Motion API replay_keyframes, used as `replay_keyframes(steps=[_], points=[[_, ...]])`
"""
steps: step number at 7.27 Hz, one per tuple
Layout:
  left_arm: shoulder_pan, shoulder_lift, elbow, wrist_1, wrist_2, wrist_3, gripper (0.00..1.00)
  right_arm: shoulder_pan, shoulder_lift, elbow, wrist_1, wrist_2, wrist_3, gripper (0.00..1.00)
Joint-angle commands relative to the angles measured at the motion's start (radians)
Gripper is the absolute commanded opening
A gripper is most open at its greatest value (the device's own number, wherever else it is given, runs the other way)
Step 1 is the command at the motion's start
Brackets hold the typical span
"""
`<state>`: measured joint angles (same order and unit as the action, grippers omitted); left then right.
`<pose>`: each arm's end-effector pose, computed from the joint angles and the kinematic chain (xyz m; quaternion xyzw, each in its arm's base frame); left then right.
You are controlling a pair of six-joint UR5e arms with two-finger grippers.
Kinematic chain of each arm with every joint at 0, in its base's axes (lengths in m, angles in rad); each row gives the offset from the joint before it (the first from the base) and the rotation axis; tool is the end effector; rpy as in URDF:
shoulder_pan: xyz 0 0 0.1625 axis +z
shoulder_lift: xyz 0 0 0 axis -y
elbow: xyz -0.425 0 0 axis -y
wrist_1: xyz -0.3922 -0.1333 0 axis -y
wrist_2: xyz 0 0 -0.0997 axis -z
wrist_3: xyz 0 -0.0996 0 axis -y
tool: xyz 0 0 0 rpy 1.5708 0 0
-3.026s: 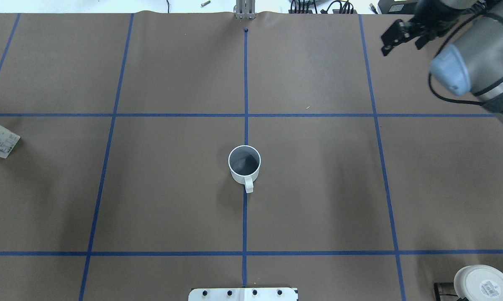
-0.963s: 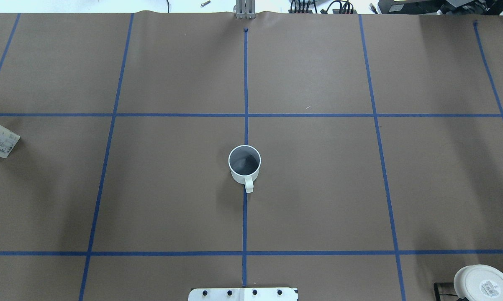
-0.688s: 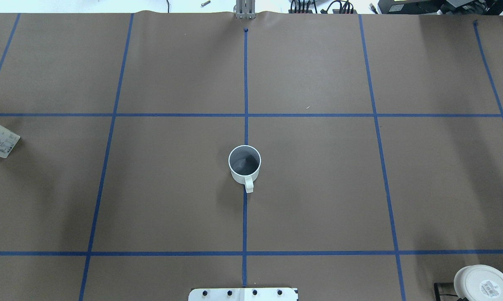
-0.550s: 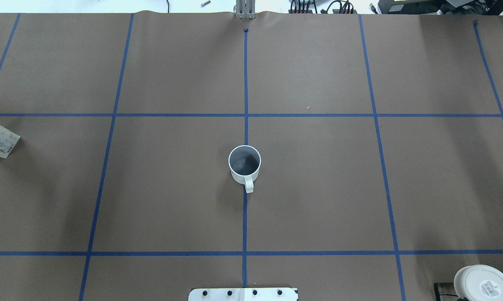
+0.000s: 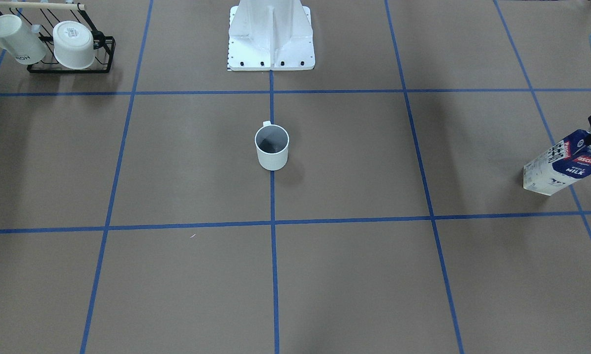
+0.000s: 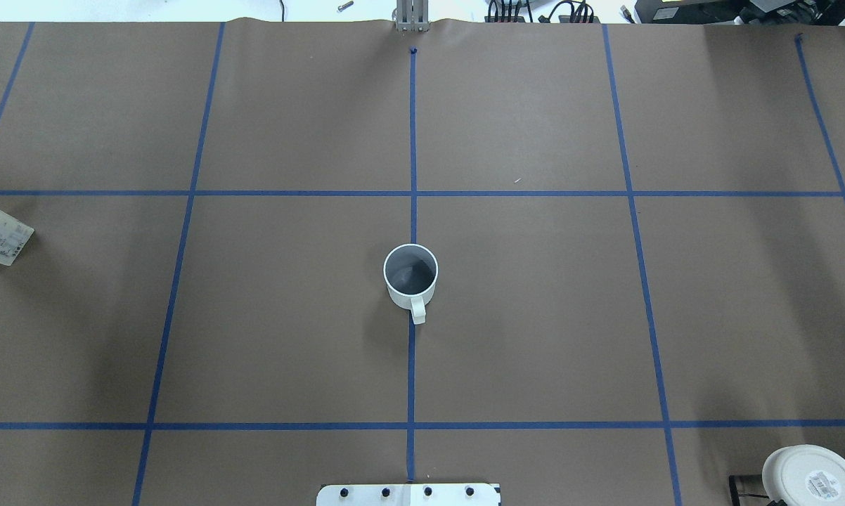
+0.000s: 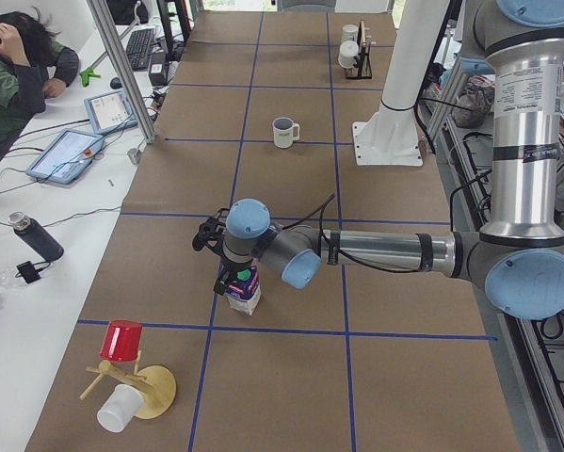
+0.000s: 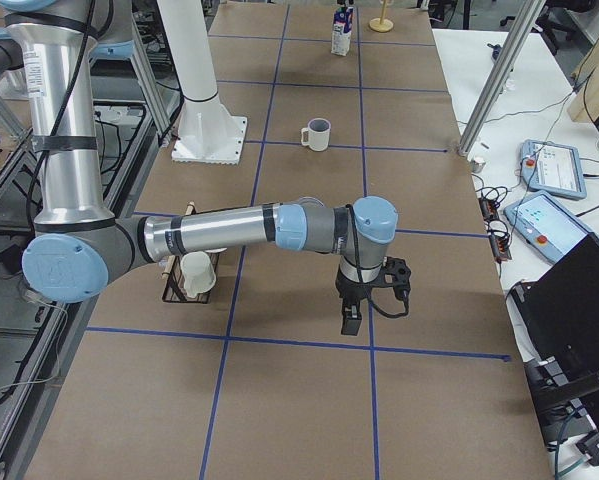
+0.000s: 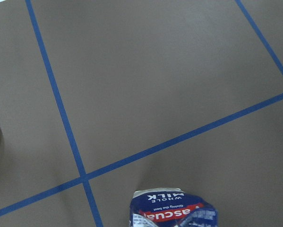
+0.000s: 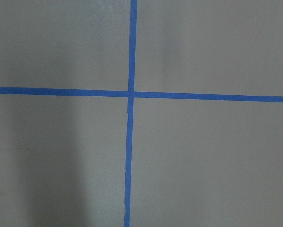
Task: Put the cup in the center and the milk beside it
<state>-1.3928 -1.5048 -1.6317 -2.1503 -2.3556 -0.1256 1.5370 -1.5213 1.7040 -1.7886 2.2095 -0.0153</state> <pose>0.0242 -0.4896 0.5936 0.2033 0.4021 0.1315 0.8830 0.0569 -0.5057 0.5991 -0.0196 -0.3137 -0.0178 0.9491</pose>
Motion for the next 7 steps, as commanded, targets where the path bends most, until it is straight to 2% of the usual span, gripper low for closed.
replay_keyframes(steps=[1,7], points=[[0.04,0.002,0.01,-0.011,-0.004,-0.008,0.99,0.0,0.0,0.0,0.0,0.001,0.0,1.0],[0.047,-0.002,0.056,-0.014,-0.004,-0.002,0.97,-0.002,0.001,0.005,0.002,0.001,0.002,1.0]])
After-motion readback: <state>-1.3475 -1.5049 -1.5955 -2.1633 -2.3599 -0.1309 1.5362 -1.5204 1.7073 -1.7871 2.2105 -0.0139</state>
